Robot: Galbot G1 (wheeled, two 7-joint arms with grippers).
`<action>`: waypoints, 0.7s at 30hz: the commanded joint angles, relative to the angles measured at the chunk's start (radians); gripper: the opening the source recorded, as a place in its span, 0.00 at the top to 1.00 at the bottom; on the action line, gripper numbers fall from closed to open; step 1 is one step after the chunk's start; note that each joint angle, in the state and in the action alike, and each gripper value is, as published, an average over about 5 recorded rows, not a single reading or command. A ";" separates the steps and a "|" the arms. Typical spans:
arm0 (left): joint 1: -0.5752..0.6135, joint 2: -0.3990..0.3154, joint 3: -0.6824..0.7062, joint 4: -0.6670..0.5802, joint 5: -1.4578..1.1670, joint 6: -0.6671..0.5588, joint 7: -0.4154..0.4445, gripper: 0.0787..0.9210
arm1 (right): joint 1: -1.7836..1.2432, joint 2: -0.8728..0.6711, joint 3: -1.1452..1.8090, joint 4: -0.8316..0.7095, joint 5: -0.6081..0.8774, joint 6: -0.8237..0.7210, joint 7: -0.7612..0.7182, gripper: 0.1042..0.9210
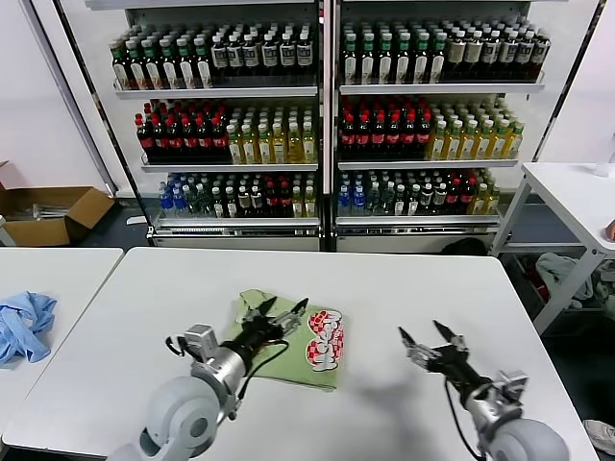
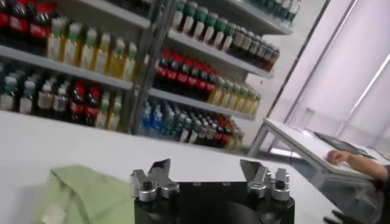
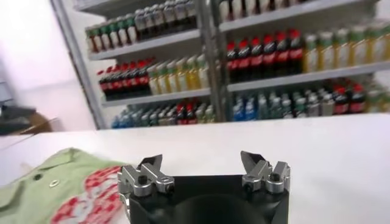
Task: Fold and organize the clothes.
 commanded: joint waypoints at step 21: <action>0.102 0.039 -0.295 0.049 0.238 -0.091 0.108 0.12 | 0.298 0.014 -0.474 -0.189 -0.129 -0.125 0.033 0.45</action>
